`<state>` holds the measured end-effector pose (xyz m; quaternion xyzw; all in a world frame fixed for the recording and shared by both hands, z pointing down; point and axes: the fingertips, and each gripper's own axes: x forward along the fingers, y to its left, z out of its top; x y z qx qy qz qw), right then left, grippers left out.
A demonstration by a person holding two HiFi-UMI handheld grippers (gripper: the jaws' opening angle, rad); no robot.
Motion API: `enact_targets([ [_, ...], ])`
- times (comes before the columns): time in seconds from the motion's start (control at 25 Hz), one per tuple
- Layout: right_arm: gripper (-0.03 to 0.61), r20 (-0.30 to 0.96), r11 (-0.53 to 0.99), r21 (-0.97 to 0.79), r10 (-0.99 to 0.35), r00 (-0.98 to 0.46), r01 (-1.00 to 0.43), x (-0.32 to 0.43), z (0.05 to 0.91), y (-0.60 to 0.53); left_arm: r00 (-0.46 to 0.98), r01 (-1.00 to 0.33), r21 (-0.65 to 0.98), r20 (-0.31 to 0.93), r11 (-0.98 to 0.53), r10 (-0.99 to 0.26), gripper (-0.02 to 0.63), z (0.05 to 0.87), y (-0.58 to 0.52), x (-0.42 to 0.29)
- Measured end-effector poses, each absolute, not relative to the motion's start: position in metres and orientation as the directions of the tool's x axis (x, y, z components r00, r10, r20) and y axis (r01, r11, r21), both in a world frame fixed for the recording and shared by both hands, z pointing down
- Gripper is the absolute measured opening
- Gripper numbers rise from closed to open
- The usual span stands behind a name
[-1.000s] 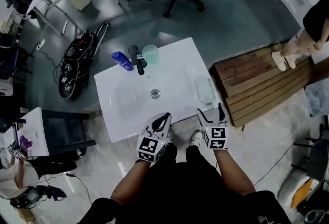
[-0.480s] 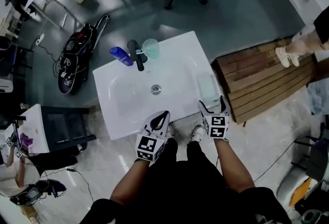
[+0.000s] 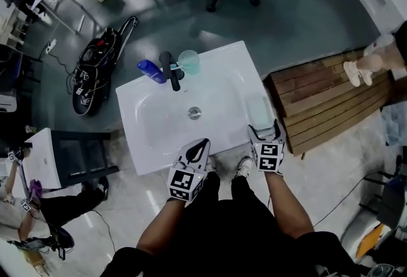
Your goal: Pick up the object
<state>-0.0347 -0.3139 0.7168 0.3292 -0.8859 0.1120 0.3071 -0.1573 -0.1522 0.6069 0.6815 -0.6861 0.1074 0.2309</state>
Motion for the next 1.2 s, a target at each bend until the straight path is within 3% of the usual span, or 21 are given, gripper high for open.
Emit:
enact_targets([
  [0.76, 0.371, 0.567, 0.773, 0.023, -0.533, -0.628, -0.635, -0.028, 0.707, -0.318, 0.035, -0.984, 0.173, 0.464, 0.052, -0.885, 0.014, 0.607, -0.162, -0.154],
  [1.2, 0.371, 0.451, 0.795, 0.002, -0.542, -0.709, -0.606, -0.040, 0.653, -0.320, 0.042, -0.985, 0.170, 0.457, 0.041, -0.889, 0.014, 0.602, -0.167, -0.147],
])
